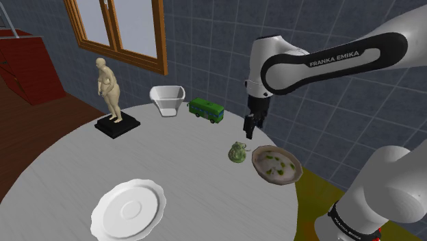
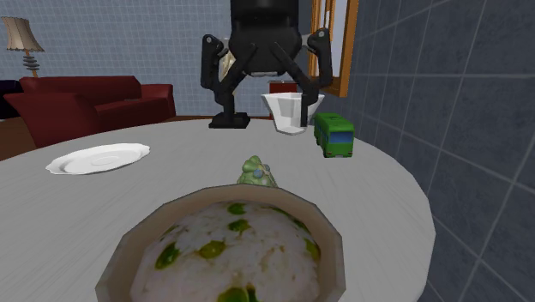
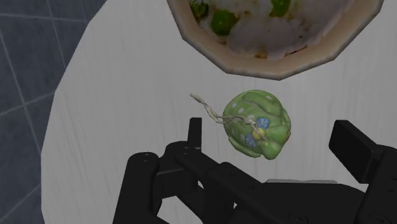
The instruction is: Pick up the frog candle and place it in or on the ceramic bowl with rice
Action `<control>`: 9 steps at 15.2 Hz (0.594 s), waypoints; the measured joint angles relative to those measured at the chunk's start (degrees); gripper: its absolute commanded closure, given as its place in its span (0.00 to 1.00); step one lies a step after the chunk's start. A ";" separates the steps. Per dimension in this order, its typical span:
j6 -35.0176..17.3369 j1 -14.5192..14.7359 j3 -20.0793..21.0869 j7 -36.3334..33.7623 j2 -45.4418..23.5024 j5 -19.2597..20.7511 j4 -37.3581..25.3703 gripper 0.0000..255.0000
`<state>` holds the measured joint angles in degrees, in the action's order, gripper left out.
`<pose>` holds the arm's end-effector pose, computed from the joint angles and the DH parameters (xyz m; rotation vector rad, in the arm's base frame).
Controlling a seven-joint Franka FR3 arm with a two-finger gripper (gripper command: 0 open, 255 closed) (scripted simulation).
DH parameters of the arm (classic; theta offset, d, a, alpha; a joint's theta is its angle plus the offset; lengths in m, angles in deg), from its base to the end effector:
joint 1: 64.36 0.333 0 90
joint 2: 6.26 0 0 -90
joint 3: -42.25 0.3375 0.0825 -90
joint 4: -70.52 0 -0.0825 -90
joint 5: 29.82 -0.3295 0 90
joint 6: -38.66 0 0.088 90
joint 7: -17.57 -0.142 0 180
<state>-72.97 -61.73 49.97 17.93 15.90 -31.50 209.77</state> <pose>0.3478 0.0689 0.4490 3.0959 0.2520 -0.1489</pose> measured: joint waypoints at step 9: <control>-9.91 0.47 2.17 -3.30 -9.41 0.44 -0.36 0.00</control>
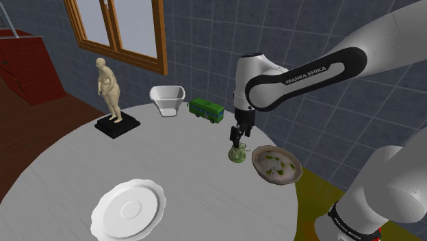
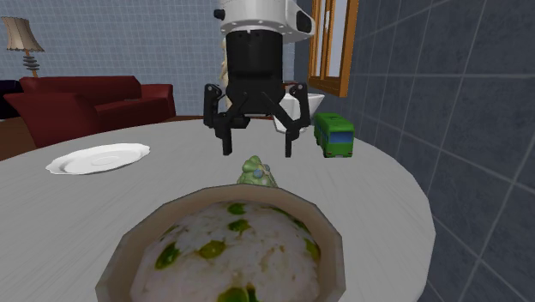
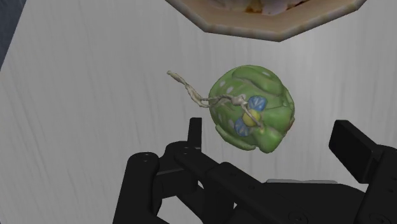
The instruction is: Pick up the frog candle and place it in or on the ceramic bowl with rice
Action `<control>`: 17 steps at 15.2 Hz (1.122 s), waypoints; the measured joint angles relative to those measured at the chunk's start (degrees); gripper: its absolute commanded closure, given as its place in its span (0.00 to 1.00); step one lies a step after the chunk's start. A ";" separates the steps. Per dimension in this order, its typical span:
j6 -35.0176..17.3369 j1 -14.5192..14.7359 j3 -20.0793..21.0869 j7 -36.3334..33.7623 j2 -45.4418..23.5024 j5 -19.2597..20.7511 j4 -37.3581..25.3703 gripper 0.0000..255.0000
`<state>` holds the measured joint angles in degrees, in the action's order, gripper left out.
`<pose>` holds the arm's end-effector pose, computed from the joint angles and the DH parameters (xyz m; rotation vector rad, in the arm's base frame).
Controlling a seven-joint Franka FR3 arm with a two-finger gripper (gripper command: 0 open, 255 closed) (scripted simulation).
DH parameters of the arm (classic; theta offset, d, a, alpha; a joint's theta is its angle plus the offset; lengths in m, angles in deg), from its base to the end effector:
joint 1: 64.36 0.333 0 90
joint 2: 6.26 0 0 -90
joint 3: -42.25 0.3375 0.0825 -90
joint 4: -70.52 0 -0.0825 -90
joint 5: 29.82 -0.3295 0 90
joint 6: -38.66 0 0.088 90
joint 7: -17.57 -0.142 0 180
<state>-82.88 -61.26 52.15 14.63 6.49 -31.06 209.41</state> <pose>0.3865 0.0919 0.4027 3.0983 0.2449 -0.1240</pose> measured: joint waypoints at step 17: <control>-2.42 0.01 0.13 -0.20 -0.96 0.11 1.40 1.00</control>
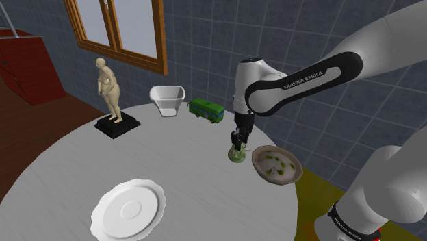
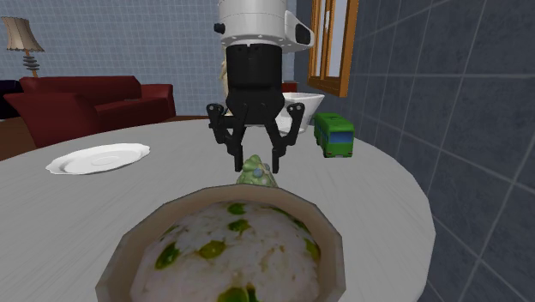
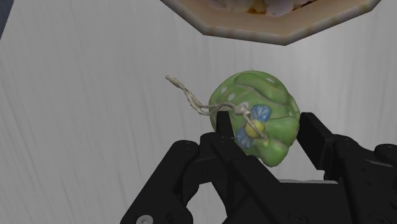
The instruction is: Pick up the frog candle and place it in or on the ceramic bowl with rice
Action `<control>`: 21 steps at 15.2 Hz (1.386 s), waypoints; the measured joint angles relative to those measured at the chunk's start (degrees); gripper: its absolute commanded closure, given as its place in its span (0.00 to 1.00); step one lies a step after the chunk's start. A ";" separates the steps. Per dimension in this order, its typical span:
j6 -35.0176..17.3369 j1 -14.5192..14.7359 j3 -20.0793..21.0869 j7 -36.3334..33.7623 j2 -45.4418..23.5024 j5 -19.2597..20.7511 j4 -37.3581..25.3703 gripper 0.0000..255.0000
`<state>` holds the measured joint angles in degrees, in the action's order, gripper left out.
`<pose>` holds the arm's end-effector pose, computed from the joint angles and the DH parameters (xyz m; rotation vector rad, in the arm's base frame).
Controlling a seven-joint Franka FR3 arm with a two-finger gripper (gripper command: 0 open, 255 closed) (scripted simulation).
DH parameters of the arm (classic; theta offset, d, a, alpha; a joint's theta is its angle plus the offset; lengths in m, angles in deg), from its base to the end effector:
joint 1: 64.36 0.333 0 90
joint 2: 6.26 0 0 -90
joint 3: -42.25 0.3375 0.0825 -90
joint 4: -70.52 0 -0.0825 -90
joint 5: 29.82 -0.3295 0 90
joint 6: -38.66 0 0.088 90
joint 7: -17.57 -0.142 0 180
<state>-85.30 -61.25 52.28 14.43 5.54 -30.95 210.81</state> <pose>0.3868 0.0923 0.3899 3.0986 0.2449 -0.1218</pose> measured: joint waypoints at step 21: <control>13.92 0.07 -0.66 0.84 5.90 -0.64 -8.05 1.00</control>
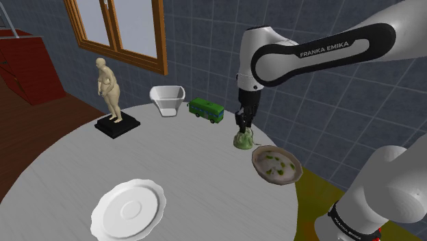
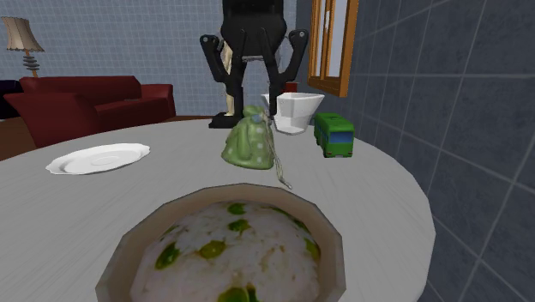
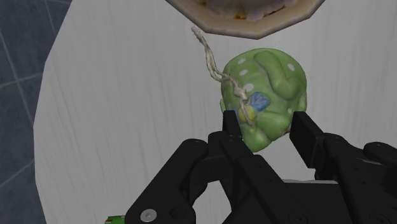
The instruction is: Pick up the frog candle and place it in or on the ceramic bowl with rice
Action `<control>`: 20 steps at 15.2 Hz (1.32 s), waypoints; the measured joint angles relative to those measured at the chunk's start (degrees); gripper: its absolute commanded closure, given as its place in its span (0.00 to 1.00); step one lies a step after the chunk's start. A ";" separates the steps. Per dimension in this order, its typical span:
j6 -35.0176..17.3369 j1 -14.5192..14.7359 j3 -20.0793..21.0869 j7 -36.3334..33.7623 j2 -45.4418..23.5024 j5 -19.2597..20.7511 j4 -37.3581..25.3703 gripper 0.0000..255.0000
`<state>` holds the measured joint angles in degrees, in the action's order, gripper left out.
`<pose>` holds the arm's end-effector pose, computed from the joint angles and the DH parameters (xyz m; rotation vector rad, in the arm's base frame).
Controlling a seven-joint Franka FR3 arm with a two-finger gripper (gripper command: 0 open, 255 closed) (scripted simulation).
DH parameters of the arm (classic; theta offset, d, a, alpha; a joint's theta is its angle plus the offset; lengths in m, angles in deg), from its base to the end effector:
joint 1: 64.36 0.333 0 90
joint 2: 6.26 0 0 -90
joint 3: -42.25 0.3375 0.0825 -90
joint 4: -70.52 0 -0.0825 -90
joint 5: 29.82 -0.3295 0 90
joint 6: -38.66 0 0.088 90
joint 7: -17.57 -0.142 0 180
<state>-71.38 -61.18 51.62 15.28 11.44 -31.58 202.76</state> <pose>0.3764 0.0909 0.4676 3.0983 0.2448 -0.1225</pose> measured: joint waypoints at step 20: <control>15.36 0.21 -1.33 1.28 10.50 -0.74 -4.93 1.00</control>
<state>-56.02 -60.97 50.29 16.56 21.93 -32.32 197.82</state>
